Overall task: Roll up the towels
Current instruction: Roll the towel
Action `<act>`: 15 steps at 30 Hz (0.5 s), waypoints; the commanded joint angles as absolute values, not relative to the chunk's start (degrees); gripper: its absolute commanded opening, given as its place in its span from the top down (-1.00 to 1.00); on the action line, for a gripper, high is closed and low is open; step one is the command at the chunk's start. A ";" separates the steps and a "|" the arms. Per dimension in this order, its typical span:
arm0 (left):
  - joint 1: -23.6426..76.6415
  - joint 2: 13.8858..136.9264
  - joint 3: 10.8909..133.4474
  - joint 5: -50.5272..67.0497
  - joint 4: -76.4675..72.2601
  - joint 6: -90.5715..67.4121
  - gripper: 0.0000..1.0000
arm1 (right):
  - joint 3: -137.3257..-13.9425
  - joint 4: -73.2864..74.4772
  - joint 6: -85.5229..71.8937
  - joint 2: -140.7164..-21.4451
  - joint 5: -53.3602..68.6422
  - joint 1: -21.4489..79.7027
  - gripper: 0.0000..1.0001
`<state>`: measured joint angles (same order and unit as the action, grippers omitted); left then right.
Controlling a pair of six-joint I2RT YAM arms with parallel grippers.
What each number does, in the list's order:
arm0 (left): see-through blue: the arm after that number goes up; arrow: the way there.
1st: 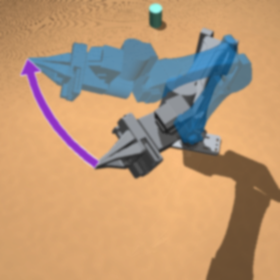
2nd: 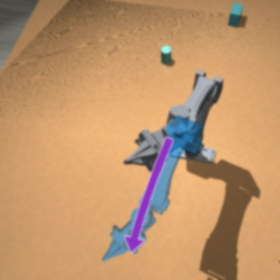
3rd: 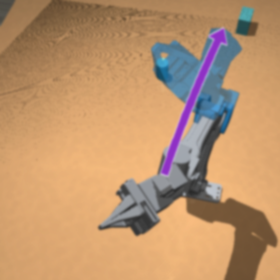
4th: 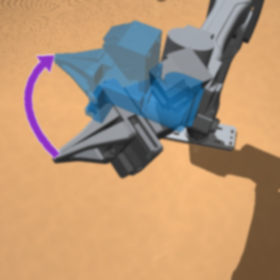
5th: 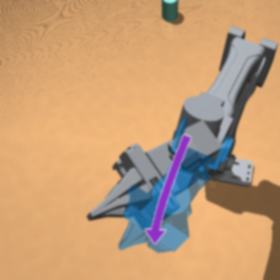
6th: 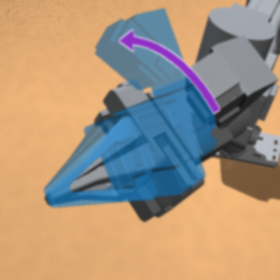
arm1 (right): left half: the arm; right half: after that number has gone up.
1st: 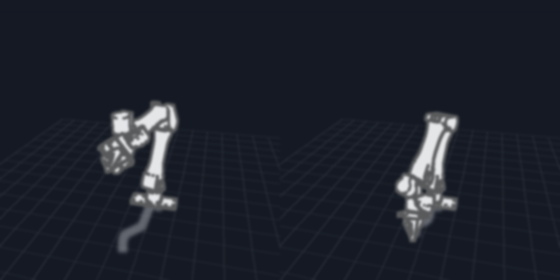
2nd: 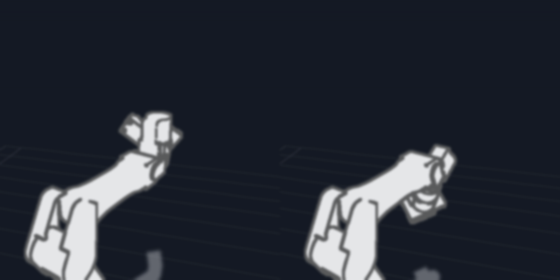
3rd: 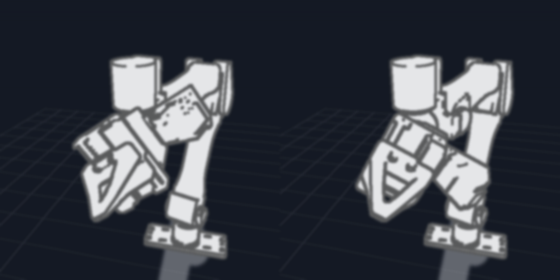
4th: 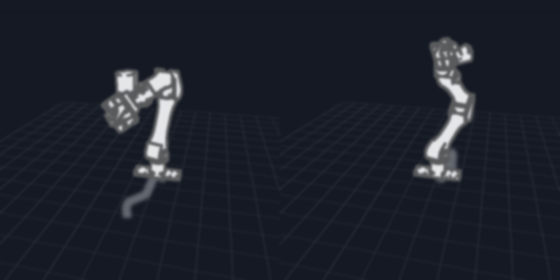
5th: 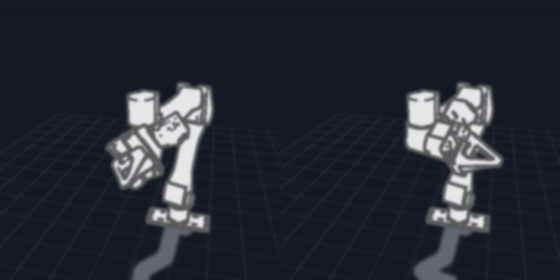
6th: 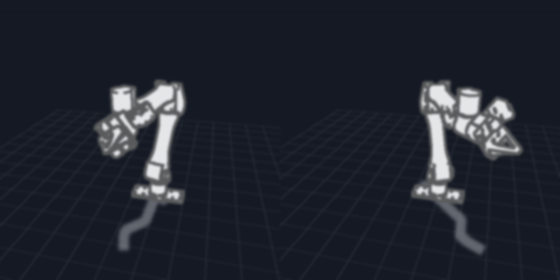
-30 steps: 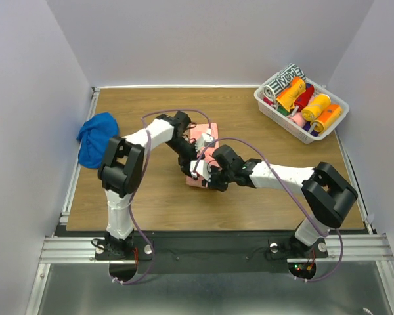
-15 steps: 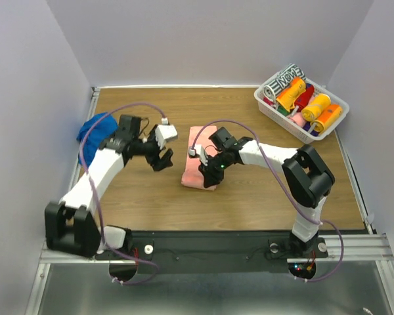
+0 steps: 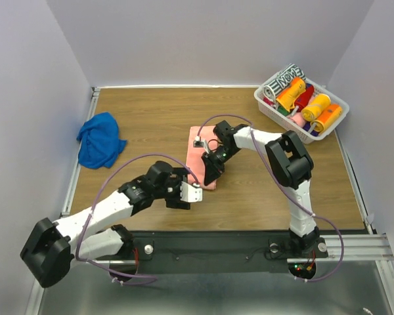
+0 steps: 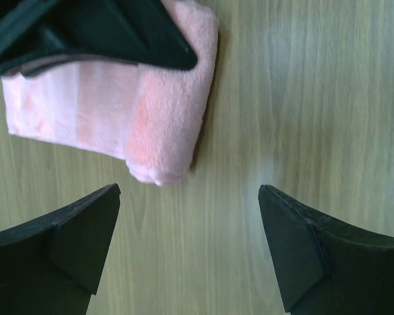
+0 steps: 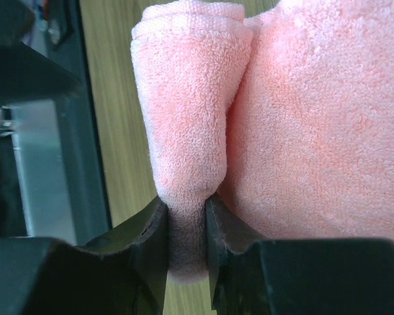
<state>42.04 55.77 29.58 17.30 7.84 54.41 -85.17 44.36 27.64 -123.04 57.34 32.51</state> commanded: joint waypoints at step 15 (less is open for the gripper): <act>54.49 71.63 28.56 4.75 -14.49 62.75 -0.97 | -95.10 60.11 34.10 -134.12 61.61 30.85 0.38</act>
<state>54.30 70.11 28.49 6.44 -10.11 61.47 -94.06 56.80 30.81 -131.72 63.61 30.83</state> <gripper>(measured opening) 0.986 0.308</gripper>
